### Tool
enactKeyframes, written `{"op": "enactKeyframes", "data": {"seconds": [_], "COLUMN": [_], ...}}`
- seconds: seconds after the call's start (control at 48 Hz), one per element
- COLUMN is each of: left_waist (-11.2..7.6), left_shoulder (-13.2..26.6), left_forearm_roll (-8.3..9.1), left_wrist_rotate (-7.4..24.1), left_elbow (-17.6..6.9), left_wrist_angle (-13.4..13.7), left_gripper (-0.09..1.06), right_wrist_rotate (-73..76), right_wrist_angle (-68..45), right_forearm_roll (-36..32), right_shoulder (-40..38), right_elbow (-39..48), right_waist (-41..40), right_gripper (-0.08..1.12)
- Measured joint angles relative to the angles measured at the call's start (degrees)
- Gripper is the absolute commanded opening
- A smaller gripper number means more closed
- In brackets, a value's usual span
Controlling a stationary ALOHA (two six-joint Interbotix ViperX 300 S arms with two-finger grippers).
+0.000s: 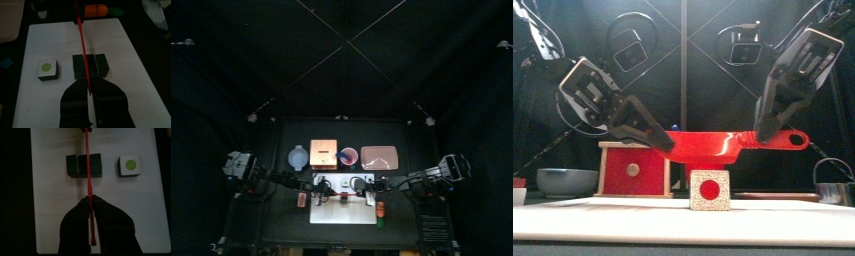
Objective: Cut the sushi into 4 pieces with the knife
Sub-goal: Cut the sushi into 4 pieces
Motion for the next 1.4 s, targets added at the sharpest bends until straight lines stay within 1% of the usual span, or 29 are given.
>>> {"op": "enactKeyframes", "data": {"seconds": [0.167,0.312,0.75,0.875,0.958,1.021,1.167,1.396], "left_waist": [0.00,0.00,0.00,0.00,0.00,0.00,-0.09,-0.26], "left_shoulder": [1.76,2.55,3.52,4.66,6.24,7.91,10.20,10.46], "left_forearm_roll": [-0.88,-1.49,-1.76,-1.93,-2.72,-3.78,-5.80,-6.15], "left_wrist_rotate": [0.00,0.09,0.09,0.00,0.00,0.00,0.09,0.09], "left_elbow": [-0.26,-0.44,-0.70,-0.70,-0.79,-0.97,-1.23,-1.32], "left_wrist_angle": [-0.18,-0.26,-0.26,-0.35,-0.35,-0.44,-0.62,-0.70], "left_gripper": [0.30,0.30,0.30,0.30,0.30,0.30,0.30,0.30], "right_wrist_rotate": [-0.09,-0.09,-0.09,-0.09,-0.09,-0.09,-0.26,-0.26], "right_wrist_angle": [-0.09,-0.18,-0.70,-2.37,-3.78,-4.92,-5.27,-5.27], "right_forearm_roll": [-0.09,-0.79,-0.70,-0.26,0.26,0.62,1.32,1.32], "right_shoulder": [1.14,1.58,2.11,4.04,6.15,8.35,9.49,9.93], "right_elbow": [-0.09,0.09,0.44,0.70,0.79,0.88,0.53,0.44], "right_waist": [-0.35,-0.70,-0.97,-0.97,-0.88,-0.79,-0.70,-0.70], "right_gripper": [0.11,0.11,0.11,0.11,0.11,0.11,0.11,0.11]}}
